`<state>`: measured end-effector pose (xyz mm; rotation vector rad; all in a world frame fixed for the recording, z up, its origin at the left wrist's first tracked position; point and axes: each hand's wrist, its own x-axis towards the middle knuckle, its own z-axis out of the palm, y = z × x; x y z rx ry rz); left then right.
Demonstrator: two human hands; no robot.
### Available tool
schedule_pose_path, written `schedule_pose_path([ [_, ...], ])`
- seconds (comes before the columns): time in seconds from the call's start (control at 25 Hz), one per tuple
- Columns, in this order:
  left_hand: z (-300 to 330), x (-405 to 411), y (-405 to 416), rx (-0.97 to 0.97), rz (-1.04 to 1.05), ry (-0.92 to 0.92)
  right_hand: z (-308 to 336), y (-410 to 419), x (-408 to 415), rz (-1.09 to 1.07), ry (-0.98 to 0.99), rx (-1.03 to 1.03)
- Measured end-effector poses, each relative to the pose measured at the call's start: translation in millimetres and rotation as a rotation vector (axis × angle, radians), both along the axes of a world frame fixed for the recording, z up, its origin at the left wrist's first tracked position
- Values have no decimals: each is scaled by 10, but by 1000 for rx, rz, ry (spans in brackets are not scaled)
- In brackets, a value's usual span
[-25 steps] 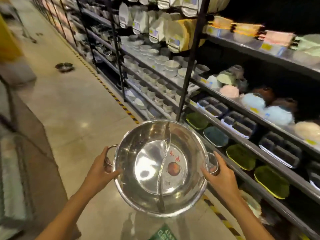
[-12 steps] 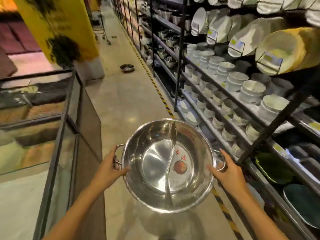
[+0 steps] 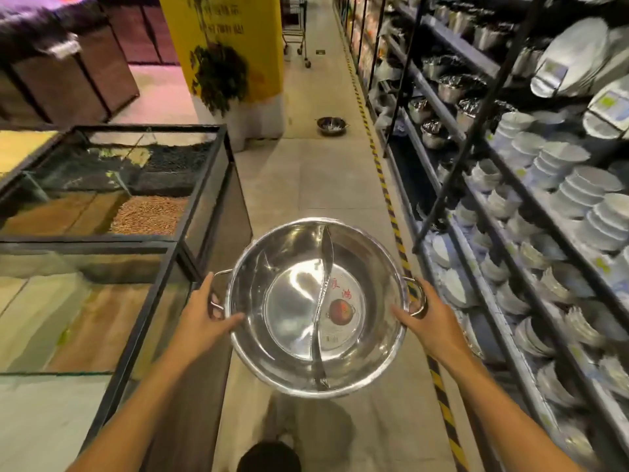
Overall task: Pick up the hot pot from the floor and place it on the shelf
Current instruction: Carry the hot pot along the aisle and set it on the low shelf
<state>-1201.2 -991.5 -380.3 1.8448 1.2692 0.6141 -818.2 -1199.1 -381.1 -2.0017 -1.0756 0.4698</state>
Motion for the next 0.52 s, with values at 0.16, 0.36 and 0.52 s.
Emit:
schedule_pose_path([
  [0.16,-134,476,1225,-14,41,33,-77,1222,481,-32,-13,-11],
  [0.36,-122,1195,2710,-47,-43,36,-200,2406,1014,-78,1,-91],
  [0.52,-182,1863,3766,-28,-119,79,-322,3238,1553,-154,30,-100],
])
